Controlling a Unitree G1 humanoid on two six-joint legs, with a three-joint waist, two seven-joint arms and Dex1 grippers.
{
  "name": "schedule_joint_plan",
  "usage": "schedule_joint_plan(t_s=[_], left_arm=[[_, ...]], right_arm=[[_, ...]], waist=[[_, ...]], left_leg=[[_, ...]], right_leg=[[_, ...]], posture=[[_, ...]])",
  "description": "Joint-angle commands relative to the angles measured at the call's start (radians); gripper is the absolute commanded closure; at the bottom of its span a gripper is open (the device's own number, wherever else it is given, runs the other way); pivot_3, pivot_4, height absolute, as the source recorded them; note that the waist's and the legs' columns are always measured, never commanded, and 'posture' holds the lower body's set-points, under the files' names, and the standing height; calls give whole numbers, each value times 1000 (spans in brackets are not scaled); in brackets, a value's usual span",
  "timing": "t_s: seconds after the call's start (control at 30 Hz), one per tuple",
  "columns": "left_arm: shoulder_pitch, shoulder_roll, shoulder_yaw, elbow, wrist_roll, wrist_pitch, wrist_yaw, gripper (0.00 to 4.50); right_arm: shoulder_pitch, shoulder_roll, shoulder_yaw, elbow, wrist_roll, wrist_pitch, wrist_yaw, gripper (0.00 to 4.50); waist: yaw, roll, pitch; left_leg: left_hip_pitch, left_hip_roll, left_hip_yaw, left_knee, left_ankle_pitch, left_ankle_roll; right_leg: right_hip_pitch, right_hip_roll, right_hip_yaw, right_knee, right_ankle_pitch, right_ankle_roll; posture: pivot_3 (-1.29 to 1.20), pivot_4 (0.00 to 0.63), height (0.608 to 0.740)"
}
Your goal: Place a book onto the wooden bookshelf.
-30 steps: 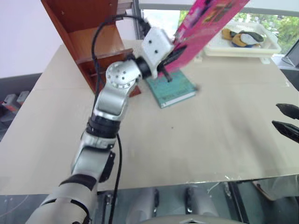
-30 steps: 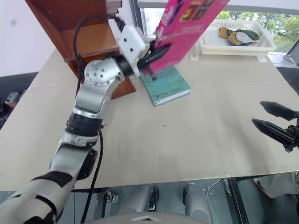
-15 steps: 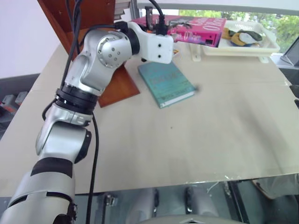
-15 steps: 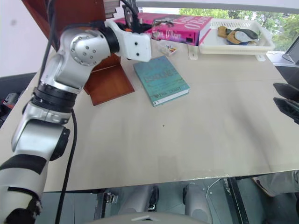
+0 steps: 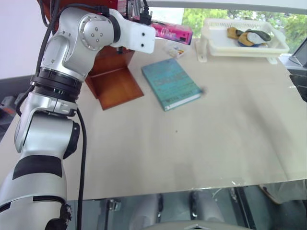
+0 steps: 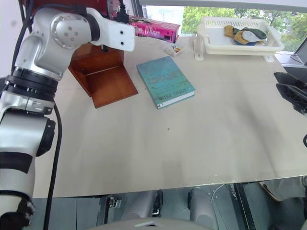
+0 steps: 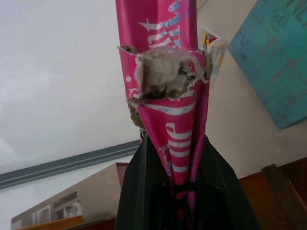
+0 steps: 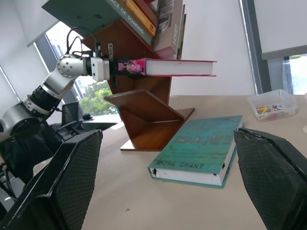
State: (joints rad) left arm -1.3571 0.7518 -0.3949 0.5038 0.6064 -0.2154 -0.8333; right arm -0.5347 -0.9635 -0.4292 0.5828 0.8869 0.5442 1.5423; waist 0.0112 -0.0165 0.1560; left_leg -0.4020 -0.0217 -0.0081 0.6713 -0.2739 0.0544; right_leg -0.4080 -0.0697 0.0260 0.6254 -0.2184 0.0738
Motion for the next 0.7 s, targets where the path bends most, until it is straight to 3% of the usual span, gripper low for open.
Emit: schedule_joint_plan(t_s=[0.03, 0.43, 0.7], left_arm=[[-44, 30, 42, -38, 19, 74, -25, 4488], [4, 54, 44, -134, 58, 266, -94, 4488], [82, 9, 52, -250, 51, 400, -115, 4488]], right_arm=[[-15, -32, -3, 2, 44, 3, 72, 0], [-32, -55, 26, 58, 50, -39, 72, 0], [-26, -63, 20, 69, 57, -55, 72, 0]], waist=[[-2, 0, 0], [-41, 1, 1], [-37, 1, 1]], left_leg=[[0, 0, 0, 0, 0, 0], [0, 1, 2, 0, -1, 1], [0, 1, 2, 0, -1, 1]], right_leg=[[0, 0, 0, 0, 0, 0], [-3, 1, 2, 2, 0, 0], [-3, 1, 3, 2, 0, 0]], posture=[[0, 150, 740], [0, 150, 740], [0, 150, 740]])
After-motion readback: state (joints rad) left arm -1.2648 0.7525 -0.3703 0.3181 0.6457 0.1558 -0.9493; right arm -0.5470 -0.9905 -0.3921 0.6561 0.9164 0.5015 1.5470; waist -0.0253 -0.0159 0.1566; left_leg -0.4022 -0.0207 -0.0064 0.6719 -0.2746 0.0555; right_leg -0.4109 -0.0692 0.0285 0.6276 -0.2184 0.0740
